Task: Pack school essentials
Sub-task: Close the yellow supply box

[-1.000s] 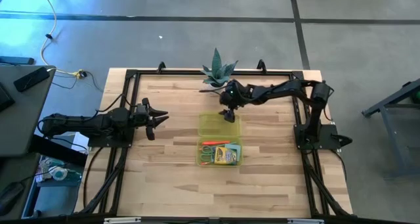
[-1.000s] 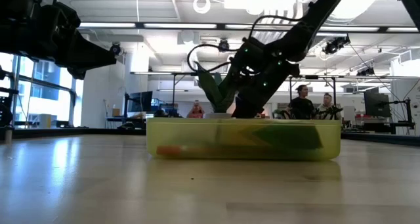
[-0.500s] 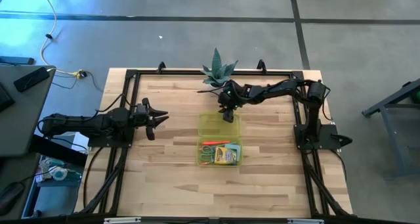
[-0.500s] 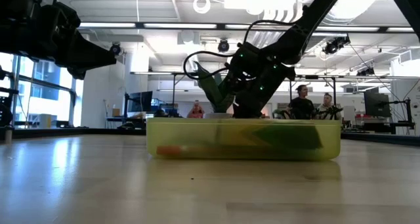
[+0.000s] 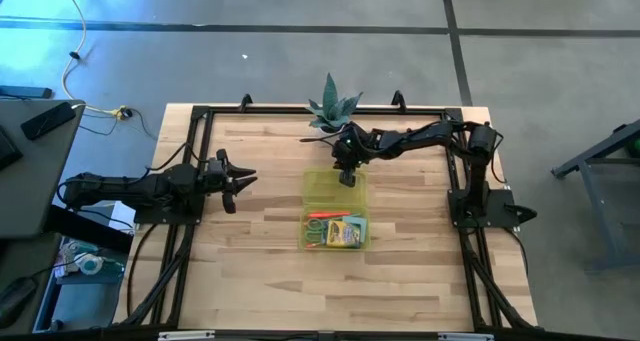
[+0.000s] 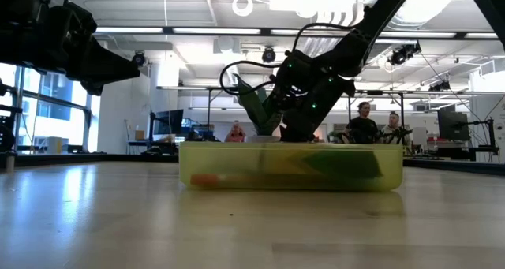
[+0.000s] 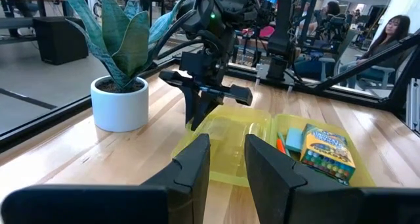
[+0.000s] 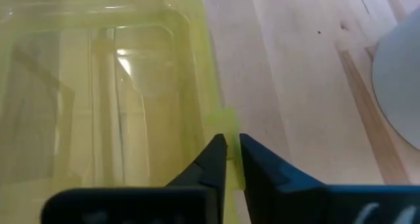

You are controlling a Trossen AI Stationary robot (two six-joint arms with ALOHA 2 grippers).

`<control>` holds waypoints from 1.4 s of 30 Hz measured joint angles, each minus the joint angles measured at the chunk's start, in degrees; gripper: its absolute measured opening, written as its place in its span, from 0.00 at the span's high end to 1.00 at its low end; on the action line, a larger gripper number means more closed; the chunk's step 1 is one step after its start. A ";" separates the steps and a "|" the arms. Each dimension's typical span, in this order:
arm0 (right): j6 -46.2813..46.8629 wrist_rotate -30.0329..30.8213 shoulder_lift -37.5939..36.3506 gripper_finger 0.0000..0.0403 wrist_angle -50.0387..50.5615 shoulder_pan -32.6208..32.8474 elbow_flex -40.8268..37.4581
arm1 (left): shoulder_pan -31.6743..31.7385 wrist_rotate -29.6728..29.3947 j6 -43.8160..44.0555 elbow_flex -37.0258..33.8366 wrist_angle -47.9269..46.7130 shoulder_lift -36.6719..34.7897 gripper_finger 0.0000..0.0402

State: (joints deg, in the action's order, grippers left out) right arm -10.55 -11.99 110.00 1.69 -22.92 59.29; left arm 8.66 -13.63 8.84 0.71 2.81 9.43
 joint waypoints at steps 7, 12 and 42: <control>-0.55 0.00 -0.07 0.98 -0.04 0.07 0.00 | -0.01 0.00 0.00 0.00 0.00 0.00 0.79; -1.15 0.25 -1.17 0.98 1.01 0.13 0.00 | 0.00 0.00 -0.02 0.00 0.00 0.00 0.79; -7.94 14.72 -10.51 0.98 5.98 8.42 0.00 | 0.00 -0.02 -0.02 0.00 0.00 0.00 0.79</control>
State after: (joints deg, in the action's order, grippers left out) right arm -18.49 2.73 99.48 7.67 -14.50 59.29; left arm 8.67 -13.65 8.82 0.71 2.81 9.43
